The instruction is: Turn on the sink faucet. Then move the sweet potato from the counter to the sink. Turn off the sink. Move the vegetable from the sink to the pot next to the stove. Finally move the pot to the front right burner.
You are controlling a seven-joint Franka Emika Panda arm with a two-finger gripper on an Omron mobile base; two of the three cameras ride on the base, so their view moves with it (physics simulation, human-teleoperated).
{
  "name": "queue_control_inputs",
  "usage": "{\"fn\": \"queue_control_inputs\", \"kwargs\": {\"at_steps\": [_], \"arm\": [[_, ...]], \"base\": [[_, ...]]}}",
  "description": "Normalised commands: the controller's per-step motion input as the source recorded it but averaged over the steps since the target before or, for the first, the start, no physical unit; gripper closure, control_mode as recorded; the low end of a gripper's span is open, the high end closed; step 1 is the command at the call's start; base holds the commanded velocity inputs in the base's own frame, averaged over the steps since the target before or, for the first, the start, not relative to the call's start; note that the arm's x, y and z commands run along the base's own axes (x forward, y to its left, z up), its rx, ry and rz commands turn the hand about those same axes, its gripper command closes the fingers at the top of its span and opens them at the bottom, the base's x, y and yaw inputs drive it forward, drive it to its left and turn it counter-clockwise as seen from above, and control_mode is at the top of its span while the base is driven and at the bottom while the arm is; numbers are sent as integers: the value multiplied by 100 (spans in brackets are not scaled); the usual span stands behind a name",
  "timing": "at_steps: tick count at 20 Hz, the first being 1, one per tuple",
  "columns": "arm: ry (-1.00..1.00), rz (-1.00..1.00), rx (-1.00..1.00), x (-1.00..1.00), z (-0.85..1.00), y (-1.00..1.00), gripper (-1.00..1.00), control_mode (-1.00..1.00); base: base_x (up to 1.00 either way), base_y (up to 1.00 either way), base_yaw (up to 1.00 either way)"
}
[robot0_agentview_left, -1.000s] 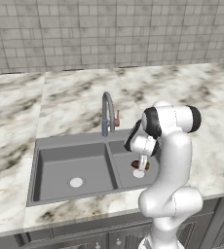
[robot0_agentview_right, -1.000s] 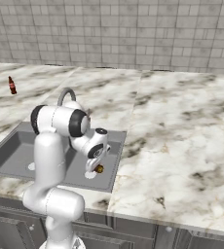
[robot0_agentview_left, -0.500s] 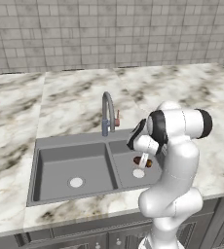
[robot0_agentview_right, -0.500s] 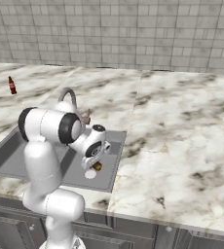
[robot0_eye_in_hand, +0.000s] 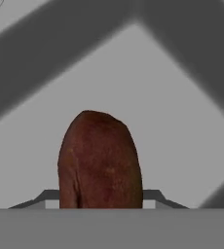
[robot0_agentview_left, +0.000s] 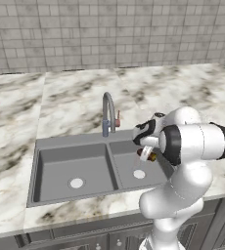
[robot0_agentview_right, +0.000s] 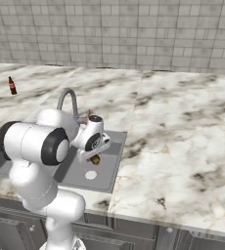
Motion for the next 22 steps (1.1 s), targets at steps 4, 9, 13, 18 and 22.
{"fn": "queue_control_inputs", "kwargs": {"at_steps": [4,9,13,18,22], "arm": [[7,-15,0,-15,75,-7,100,-100],[8,-15,0,-18,66,-7,100,-100],[8,-13,0,-20,51,-4,100,-100],[6,-11,0,-22,41,-1,100,-100],[6,-9,0,-23,29,-1,100,-100]], "base": [[0,0,0],[0,0,0],[0,0,0],[0,0,0],[0,0,0]]}}
